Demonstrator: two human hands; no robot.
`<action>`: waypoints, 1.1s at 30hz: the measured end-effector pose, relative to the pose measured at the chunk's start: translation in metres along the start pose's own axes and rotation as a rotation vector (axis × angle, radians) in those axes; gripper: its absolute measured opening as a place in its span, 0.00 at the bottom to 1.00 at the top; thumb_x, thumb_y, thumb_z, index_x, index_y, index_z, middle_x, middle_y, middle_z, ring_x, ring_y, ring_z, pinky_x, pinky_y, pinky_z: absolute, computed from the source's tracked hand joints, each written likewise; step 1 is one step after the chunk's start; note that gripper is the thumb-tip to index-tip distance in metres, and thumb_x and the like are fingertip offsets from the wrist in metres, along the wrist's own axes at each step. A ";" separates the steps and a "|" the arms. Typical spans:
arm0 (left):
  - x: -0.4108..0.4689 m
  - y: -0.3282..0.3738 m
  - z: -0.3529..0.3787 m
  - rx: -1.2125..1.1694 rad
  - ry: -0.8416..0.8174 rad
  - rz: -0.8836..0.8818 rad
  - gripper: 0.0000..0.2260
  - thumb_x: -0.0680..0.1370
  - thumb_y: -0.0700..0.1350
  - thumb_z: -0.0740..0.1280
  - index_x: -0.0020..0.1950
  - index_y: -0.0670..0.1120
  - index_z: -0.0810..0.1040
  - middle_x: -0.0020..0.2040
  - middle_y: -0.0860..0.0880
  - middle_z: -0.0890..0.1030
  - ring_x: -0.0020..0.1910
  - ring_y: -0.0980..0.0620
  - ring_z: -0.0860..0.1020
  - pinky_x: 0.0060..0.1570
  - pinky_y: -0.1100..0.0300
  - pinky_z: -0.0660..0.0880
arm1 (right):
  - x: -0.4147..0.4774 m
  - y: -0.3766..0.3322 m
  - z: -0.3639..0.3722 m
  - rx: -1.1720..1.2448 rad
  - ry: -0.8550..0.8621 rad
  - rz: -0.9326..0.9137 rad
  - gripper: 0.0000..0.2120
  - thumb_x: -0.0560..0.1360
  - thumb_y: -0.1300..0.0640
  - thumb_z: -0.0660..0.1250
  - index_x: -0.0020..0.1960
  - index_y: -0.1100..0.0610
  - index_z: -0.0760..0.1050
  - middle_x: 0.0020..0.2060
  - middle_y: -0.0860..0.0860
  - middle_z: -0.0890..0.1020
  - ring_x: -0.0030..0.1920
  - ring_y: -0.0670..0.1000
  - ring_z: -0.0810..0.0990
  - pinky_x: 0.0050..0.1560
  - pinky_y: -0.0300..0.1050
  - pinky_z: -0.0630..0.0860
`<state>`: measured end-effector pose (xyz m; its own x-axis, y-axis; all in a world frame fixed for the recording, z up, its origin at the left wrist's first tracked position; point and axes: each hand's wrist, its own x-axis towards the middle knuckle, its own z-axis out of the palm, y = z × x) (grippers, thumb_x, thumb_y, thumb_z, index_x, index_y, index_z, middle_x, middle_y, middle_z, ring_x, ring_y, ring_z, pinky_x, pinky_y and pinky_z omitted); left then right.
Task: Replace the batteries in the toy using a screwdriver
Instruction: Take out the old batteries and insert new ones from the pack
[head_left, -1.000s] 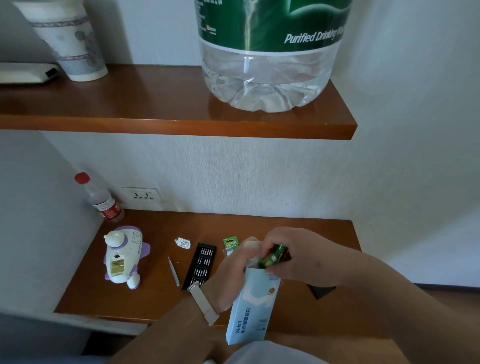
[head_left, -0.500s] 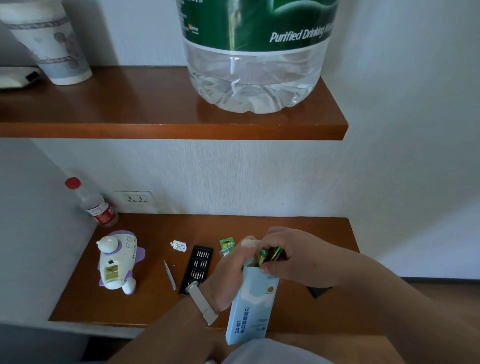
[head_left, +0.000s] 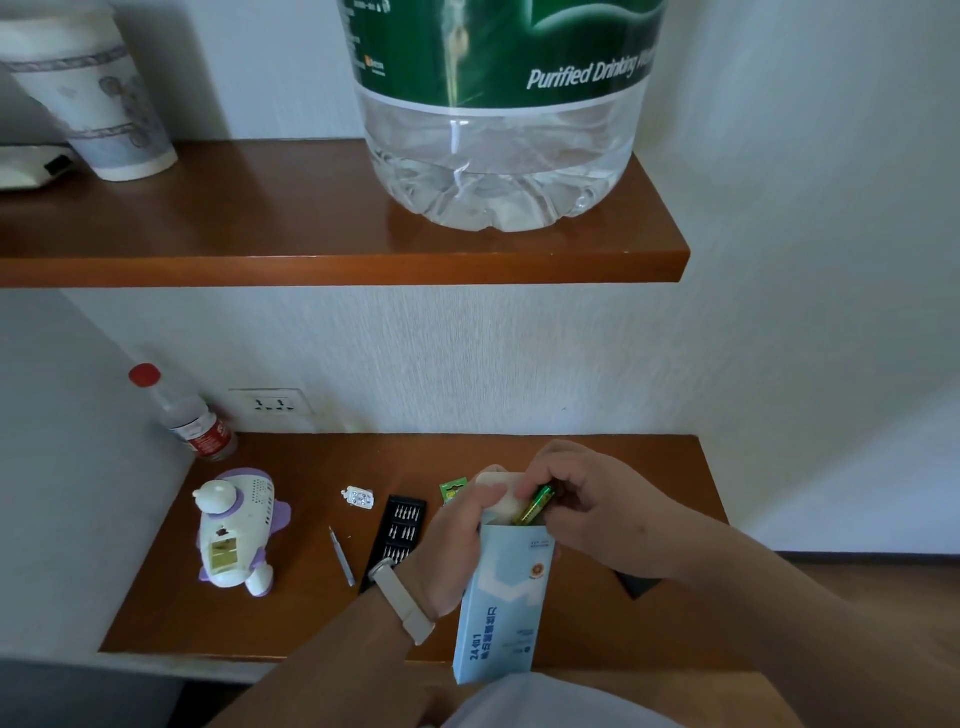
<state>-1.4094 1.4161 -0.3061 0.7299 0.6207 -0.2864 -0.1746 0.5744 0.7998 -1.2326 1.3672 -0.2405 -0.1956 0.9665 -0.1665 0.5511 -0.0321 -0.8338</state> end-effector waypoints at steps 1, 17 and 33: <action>0.000 0.001 0.000 -0.007 -0.006 -0.002 0.14 0.72 0.50 0.66 0.49 0.42 0.69 0.43 0.37 0.77 0.40 0.41 0.80 0.44 0.51 0.78 | 0.000 0.000 0.000 0.007 -0.004 -0.003 0.14 0.77 0.64 0.65 0.49 0.45 0.77 0.50 0.42 0.74 0.50 0.45 0.81 0.46 0.41 0.82; -0.003 0.016 0.001 0.218 0.127 0.102 0.10 0.68 0.54 0.67 0.41 0.49 0.75 0.38 0.43 0.74 0.36 0.48 0.74 0.37 0.55 0.69 | -0.009 0.015 0.019 0.143 0.266 0.012 0.12 0.72 0.53 0.74 0.49 0.44 0.72 0.43 0.46 0.79 0.43 0.48 0.79 0.42 0.40 0.80; -0.020 0.066 0.010 0.450 0.263 0.399 0.14 0.71 0.60 0.67 0.42 0.49 0.80 0.39 0.43 0.80 0.38 0.44 0.78 0.39 0.50 0.74 | -0.014 0.007 0.066 0.522 0.094 0.129 0.18 0.77 0.45 0.65 0.62 0.54 0.76 0.57 0.49 0.84 0.58 0.51 0.82 0.59 0.56 0.79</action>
<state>-1.4289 1.4363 -0.2425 0.4698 0.8828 0.0044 -0.0637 0.0290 0.9975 -1.2793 1.3368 -0.2783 -0.0664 0.9641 -0.2573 0.0852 -0.2514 -0.9641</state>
